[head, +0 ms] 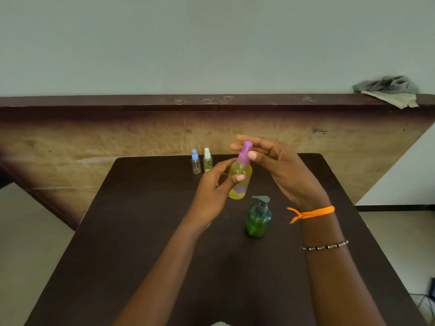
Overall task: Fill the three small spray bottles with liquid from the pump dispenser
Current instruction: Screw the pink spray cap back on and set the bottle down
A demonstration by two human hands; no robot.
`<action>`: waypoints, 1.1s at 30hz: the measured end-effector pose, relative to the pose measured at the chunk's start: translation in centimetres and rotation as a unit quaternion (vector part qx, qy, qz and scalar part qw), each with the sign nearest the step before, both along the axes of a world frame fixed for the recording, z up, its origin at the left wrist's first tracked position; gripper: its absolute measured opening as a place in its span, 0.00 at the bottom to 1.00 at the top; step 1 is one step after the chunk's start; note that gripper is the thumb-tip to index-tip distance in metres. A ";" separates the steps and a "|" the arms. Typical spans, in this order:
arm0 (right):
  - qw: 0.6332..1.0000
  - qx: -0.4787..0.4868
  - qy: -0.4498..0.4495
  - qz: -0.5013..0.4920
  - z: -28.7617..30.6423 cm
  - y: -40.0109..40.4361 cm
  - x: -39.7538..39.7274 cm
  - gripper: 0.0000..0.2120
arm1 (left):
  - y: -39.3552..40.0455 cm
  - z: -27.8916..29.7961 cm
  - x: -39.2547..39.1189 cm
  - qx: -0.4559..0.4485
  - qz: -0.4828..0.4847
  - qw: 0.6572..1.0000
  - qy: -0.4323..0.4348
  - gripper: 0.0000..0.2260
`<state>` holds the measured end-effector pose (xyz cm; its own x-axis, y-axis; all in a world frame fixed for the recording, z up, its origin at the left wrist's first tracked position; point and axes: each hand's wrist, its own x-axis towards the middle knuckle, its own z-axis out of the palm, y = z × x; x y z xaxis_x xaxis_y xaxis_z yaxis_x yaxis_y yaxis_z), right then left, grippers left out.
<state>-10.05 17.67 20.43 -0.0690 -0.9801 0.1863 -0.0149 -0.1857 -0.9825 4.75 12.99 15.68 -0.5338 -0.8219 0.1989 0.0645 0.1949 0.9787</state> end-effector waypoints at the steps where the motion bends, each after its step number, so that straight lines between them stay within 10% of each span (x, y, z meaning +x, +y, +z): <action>1: 1.000 -0.008 -0.006 -0.009 -0.1 -0.1 0.0 0.14 | 0.0 -0.1 -0.1 0.001 -0.002 1.000 0.001 0.17; 7: 0.977 0.006 0.083 -0.198 -1.4 -1.3 2.0 0.15 | 0.6 -0.4 -0.5 0.018 0.005 1.000 0.023 0.13; 14: 0.999 0.016 0.030 0.013 -0.4 0.8 -0.2 0.21 | 0.4 -0.6 0.3 0.042 -0.015 0.998 0.032 0.13; 21: 0.984 0.011 0.093 -0.152 -1.7 -0.3 1.6 0.17 | 0.9 -0.6 -0.1 0.033 -0.010 0.999 0.022 0.12; 27: 1.000 0.005 0.016 -0.004 -1.1 0.9 -0.2 0.17 | 0.6 -0.5 0.4 0.028 -0.027 0.999 0.026 0.14; 33: 0.993 -0.019 0.079 -0.089 -1.4 0.6 0.7 0.16 | 1.1 -0.3 0.0 0.040 -0.038 0.997 0.052 0.14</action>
